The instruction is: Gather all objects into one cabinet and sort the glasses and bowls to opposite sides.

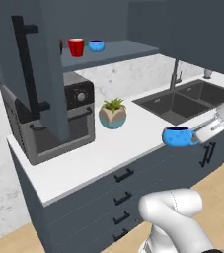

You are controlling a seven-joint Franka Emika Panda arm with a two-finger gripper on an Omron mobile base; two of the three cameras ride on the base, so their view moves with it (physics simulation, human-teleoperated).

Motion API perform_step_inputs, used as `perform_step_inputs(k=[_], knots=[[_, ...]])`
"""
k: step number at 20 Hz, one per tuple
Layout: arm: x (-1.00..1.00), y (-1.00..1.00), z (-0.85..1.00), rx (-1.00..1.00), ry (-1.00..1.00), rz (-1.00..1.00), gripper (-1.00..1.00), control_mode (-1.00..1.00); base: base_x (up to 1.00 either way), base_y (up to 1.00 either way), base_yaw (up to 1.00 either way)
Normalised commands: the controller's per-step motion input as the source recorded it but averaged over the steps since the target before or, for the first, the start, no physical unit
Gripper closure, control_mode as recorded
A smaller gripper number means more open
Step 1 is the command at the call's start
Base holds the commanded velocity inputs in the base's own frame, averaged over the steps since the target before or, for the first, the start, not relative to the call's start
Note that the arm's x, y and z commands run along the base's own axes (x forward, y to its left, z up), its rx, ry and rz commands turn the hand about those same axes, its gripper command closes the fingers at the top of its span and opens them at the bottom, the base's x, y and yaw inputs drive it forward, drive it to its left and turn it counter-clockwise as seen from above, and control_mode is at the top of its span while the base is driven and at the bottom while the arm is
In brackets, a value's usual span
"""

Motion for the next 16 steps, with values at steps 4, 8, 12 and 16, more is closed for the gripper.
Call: perform_step_inputs(k=[4, 8, 12, 16], knots=[[0.0, 0.0, 0.0, 0.0, 0.0, 0.0, 1.0, 1.0, 0.67, 0.65, -0.2], [0.0, 0.0, 0.0, 0.0, 0.0, 0.0, 1.0, 1.0, 0.71, 0.38, -0.16], [0.0, 0.0, 0.0, 0.0, 0.0, 0.0, 1.0, 1.0, 0.81, 0.02, -0.2], [0.0, 0.0, 0.0, 0.0, 0.0, 0.0, 1.0, 1.0, 0.82, 0.0, -0.22]])
